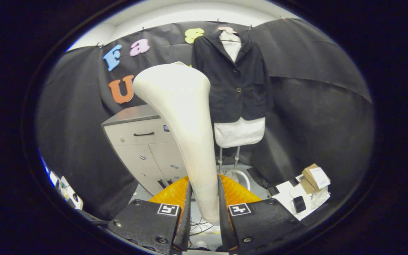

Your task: Iron the clothes twice with a garment steamer, once on the left side and once on the right side.

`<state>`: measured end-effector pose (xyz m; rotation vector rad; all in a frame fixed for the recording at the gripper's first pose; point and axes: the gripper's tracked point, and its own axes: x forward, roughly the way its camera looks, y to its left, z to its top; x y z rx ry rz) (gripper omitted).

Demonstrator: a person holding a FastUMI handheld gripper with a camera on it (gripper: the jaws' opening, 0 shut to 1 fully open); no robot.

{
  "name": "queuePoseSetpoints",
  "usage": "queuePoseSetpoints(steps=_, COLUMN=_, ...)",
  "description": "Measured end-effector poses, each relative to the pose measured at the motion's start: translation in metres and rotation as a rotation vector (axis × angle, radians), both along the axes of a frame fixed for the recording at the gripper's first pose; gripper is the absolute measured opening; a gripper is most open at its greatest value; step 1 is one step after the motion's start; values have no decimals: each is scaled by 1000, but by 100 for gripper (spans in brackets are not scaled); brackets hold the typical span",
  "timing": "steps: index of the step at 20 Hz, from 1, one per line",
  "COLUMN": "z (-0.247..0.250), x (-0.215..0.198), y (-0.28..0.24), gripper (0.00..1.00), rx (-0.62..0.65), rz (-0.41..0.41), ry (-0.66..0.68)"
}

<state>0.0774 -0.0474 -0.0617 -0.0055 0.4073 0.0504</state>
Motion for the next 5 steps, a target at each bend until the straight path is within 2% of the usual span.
queuePoseSetpoints(steps=5, z=-12, x=-14, y=29, gripper=38, rx=-41, rz=69, ry=32)
